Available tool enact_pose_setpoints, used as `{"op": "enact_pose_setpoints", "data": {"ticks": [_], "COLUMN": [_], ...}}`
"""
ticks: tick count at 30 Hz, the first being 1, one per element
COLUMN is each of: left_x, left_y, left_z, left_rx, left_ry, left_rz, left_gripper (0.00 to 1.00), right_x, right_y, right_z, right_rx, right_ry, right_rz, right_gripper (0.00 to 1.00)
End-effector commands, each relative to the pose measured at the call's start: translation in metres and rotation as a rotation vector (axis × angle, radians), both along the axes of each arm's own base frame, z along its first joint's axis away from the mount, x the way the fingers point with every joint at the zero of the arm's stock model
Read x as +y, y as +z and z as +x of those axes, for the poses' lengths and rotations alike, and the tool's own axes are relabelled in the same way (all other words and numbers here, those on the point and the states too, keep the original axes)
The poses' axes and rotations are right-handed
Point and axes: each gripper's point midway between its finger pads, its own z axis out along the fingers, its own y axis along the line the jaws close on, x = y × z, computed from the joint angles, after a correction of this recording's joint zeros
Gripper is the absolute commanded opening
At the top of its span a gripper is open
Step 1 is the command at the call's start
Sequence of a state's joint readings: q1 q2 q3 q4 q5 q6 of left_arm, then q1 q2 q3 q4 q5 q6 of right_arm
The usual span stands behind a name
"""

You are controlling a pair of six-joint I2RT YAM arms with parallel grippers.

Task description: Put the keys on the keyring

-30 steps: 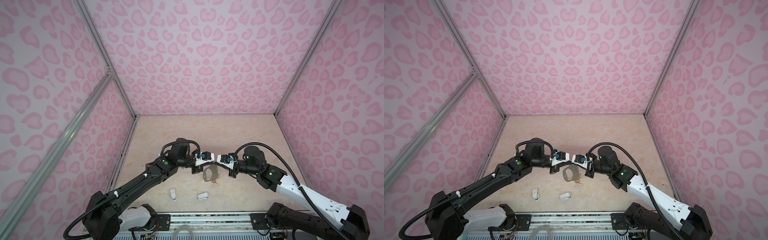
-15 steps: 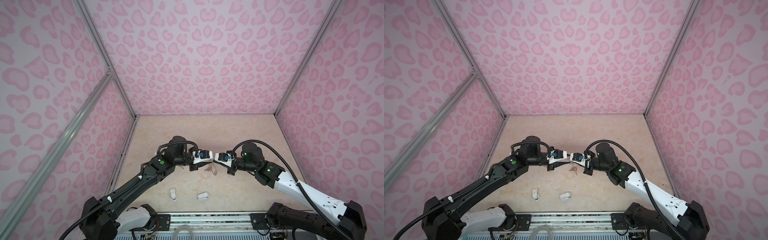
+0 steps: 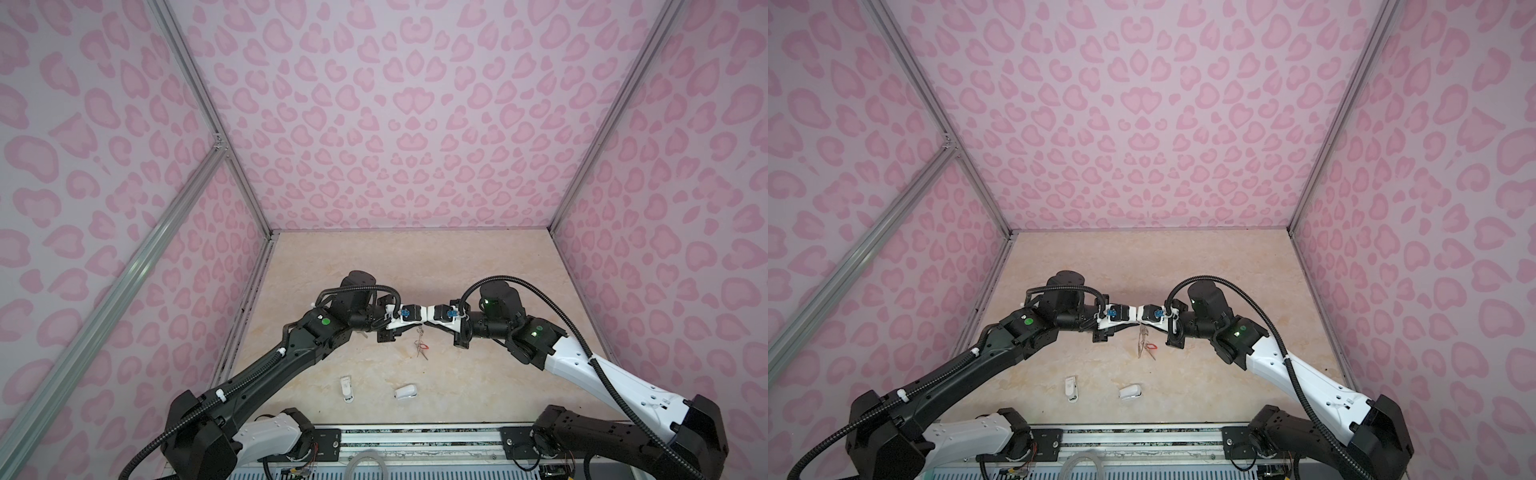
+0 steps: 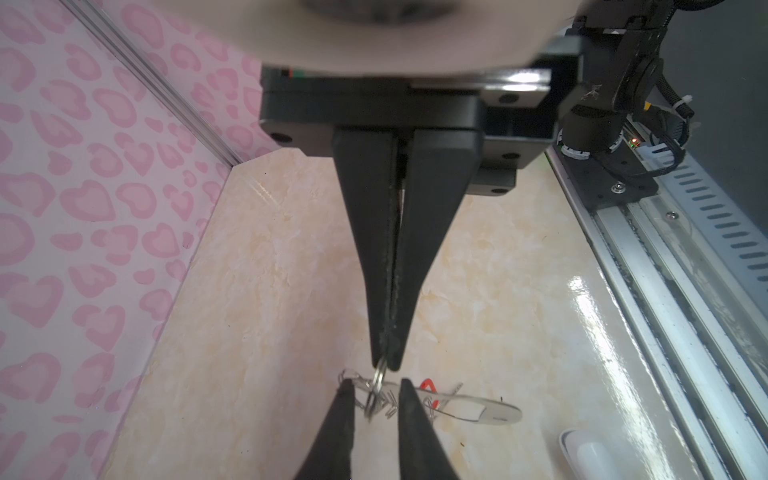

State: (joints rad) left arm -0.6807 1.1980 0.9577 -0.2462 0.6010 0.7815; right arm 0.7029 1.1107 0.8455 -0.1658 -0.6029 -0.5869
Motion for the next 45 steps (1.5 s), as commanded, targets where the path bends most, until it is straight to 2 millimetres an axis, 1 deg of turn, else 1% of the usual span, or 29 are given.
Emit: {"op": "enact_pose_setpoints", "data": {"ticks": [1, 3, 5, 6, 8, 11, 14, 18, 22, 26, 30, 35, 41, 45], "left_x": [-0.003, -0.004, -0.004, -0.004, -0.004, -0.003, -0.003, -0.005, -0.005, -0.006, -0.008, -0.009, -0.009, -0.01], "left_y": [0.006, 0.007, 0.009, 0.01, 0.015, 0.023, 0.028, 0.029, 0.028, 0.031, 0.036, 0.037, 0.035, 0.034], "left_z": [0.002, 0.001, 0.001, 0.001, 0.0, 0.0, -0.001, -0.003, -0.002, -0.002, -0.002, -0.003, -0.005, -0.006], "left_rx": [-0.014, -0.016, -0.011, -0.011, 0.005, 0.039, 0.067, 0.086, 0.091, 0.089, 0.099, 0.111, 0.114, 0.114], "left_ry": [-0.007, -0.013, -0.014, -0.016, -0.02, -0.033, -0.049, -0.069, -0.07, -0.07, -0.072, -0.078, -0.081, -0.083], "left_rz": [-0.012, -0.019, -0.026, -0.034, -0.062, -0.119, -0.164, -0.194, -0.198, -0.216, -0.248, -0.268, -0.267, -0.264], "left_gripper": [0.17, 0.11, 0.04, 0.04, 0.03, 0.04, 0.04, 0.04, 0.03, 0.03, 0.04, 0.03, 0.03, 0.04], "right_x": [0.003, 0.003, 0.004, 0.003, -0.003, -0.015, -0.021, -0.019, -0.015, -0.01, -0.006, -0.004, -0.003, -0.001], "right_y": [0.004, 0.003, 0.005, 0.004, 0.002, 0.001, 0.004, 0.008, 0.015, 0.023, 0.026, 0.032, 0.038, 0.038], "right_z": [-0.001, 0.001, 0.002, 0.003, 0.008, 0.014, 0.015, 0.015, 0.013, 0.009, 0.005, 0.004, 0.004, 0.004], "right_rx": [-0.011, -0.012, -0.017, -0.016, -0.03, -0.051, -0.048, -0.032, -0.02, -0.023, -0.022, -0.024, -0.033, -0.029], "right_ry": [0.017, 0.015, 0.011, -0.002, -0.045, -0.101, -0.125, -0.122, -0.11, -0.086, -0.071, -0.069, -0.068, -0.057], "right_rz": [0.015, 0.015, 0.018, 0.017, -0.003, 0.009, 0.061, 0.098, 0.127, 0.163, 0.182, 0.229, 0.249, 0.255], "right_gripper": [0.0, 0.0, 0.0, 0.0, 0.09, 0.16, 0.19, 0.2, 0.2, 0.21, 0.21, 0.2, 0.16, 0.1]}}
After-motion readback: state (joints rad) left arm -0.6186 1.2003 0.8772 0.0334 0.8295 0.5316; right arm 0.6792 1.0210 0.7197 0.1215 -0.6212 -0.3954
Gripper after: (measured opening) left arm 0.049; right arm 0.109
